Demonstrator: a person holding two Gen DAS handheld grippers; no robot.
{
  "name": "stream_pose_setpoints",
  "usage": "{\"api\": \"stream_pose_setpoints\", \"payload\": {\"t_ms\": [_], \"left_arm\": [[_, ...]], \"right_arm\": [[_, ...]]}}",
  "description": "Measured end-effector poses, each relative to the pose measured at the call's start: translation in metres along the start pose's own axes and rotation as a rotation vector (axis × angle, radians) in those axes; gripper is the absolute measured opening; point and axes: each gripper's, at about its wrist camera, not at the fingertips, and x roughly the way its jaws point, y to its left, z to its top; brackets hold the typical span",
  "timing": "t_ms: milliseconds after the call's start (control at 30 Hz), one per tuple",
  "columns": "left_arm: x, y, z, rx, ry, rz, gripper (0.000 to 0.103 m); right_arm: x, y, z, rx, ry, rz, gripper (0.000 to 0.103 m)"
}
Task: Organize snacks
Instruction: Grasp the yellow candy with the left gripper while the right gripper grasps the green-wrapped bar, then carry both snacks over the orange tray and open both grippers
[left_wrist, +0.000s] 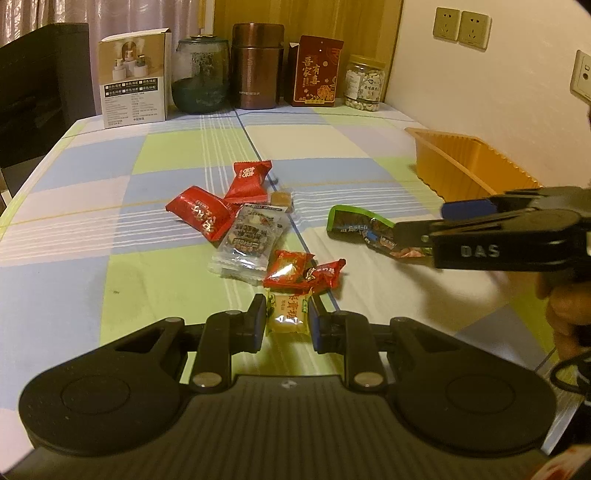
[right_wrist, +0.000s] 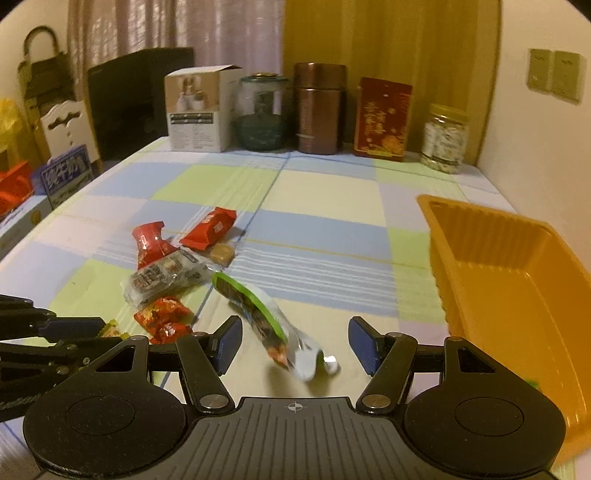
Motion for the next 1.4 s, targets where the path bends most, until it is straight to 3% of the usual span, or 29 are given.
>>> {"api": "stream_pose_setpoints", "payload": {"t_ms": [233, 633, 933, 1400], "left_arm": [[0.001, 0.004, 0.000, -0.014, 0.004, -0.003, 0.022], [0.000, 0.004, 0.000, -0.018, 0.008, -0.009, 0.022], [-0.019, -0.001, 0.002, -0.007, -0.007, -0.006, 0.022], [-0.066, -0.035, 0.006, 0.016, -0.040, -0.029, 0.022]], "right_arm": [[0.024, 0.008, 0.002, -0.086, 0.038, 0.031, 0.063], [0.035, 0.017, -0.003, -0.175, 0.082, 0.005, 0.026], [0.001, 0.017, -0.010, -0.071, 0.072, -0.004, 0.024], [-0.090, -0.001, -0.017, 0.163, 0.026, -0.017, 0.024]]}}
